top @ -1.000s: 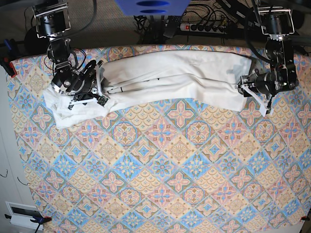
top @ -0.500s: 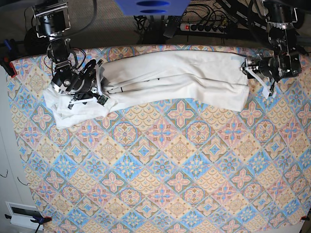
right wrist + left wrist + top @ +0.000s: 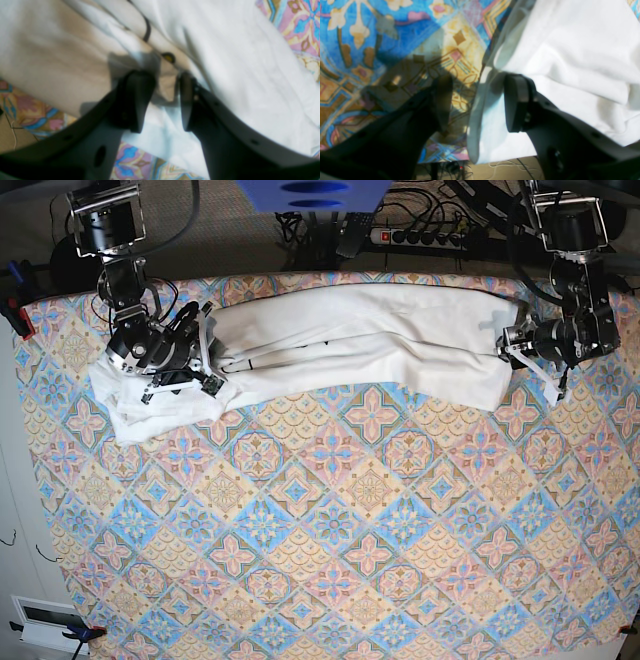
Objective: Fold the T-shirt properly
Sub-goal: 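Regrasp the collar end of the folded shirt with the left gripper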
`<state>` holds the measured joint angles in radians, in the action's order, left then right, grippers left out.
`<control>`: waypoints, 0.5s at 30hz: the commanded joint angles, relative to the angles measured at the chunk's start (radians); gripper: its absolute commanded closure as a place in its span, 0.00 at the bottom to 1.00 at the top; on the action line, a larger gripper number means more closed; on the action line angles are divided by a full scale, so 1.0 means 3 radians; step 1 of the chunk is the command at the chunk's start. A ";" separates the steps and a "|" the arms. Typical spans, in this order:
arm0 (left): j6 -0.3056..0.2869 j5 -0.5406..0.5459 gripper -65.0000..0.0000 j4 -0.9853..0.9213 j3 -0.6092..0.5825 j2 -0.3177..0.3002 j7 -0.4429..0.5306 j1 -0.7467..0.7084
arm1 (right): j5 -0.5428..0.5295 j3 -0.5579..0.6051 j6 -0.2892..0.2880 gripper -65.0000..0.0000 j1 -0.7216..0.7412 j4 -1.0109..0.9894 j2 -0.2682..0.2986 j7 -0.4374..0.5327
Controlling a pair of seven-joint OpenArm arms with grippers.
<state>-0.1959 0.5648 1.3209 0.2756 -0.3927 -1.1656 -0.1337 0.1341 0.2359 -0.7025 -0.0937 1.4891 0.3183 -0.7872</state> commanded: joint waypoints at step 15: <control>0.0001 0.0483 0.70 -0.0022 -0.0415 0.0059 -0.0030 -0.0038 | -0.0010 -0.0017 0.0015 0.67 0.0044 0.0072 0.0041 -0.0002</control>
<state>-0.1692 0.6388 1.3197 0.1699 -0.4023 -1.1385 -0.1364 0.1341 0.2359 -0.7025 -0.0940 1.4910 0.3183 -0.7944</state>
